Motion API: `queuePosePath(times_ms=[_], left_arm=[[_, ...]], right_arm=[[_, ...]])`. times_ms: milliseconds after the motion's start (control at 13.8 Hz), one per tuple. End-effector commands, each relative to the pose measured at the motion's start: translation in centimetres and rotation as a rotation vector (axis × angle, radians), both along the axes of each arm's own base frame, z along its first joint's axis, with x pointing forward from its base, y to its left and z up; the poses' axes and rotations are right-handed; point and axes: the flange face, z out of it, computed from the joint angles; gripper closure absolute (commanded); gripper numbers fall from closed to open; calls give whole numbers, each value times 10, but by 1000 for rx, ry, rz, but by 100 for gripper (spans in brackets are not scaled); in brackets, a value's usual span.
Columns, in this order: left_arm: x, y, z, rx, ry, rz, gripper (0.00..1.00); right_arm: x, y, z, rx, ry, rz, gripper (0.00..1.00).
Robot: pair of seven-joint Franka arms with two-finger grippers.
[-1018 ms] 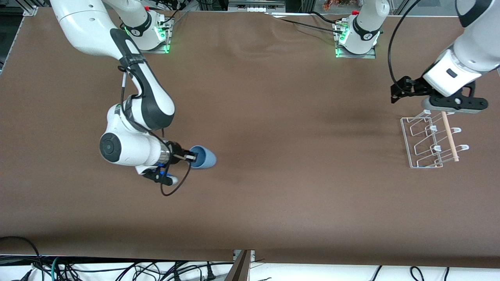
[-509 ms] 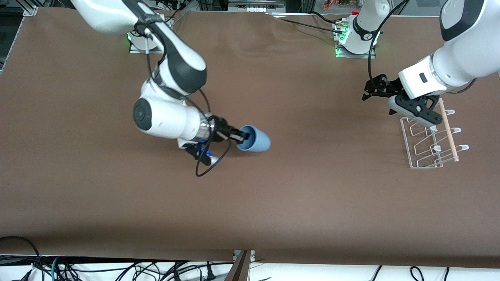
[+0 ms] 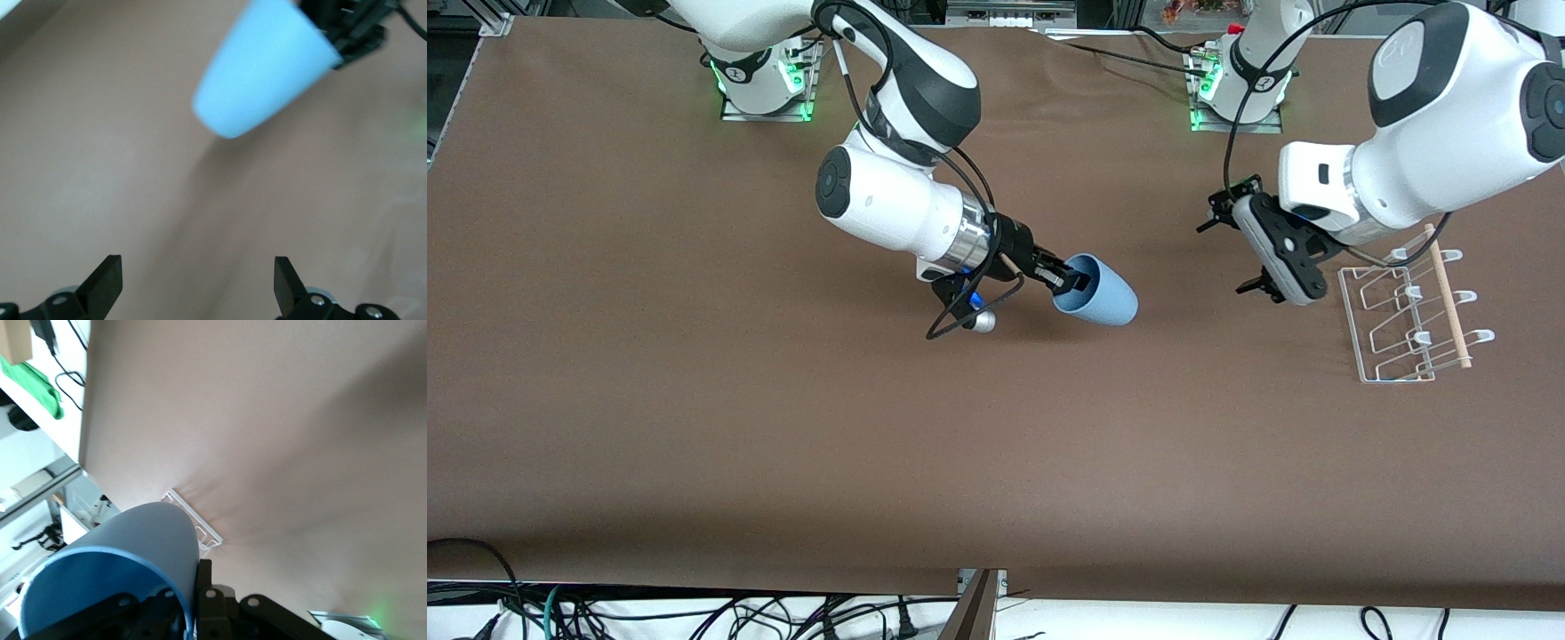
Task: Transfer cup to left arm and place on rack
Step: 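Close the left gripper on the cup rim held by the right gripper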
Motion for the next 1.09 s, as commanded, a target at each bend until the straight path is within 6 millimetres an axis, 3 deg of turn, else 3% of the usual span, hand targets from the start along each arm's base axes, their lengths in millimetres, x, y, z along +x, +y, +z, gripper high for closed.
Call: queuePosePath(times_ms=[0,291,655,800,1018], left_arm=[[8,-15,-4,-71,-103,-197,0],[30,-24,-40,-253,-239,-396,0],[34,-40,-31,-256,-378,-463,0],[25,-62,-38,-305,-370,-458,0],[14,-78,-52,-314,-344,-478,0]], right_arm=[[2,7,11,59,29,-35,100],[1,10,12,64,30,-30,100],[-3,15,9,62,29,-20,100],[-3,16,14,71,23,-21,100],[-2,17,15,74,24,-22,100]])
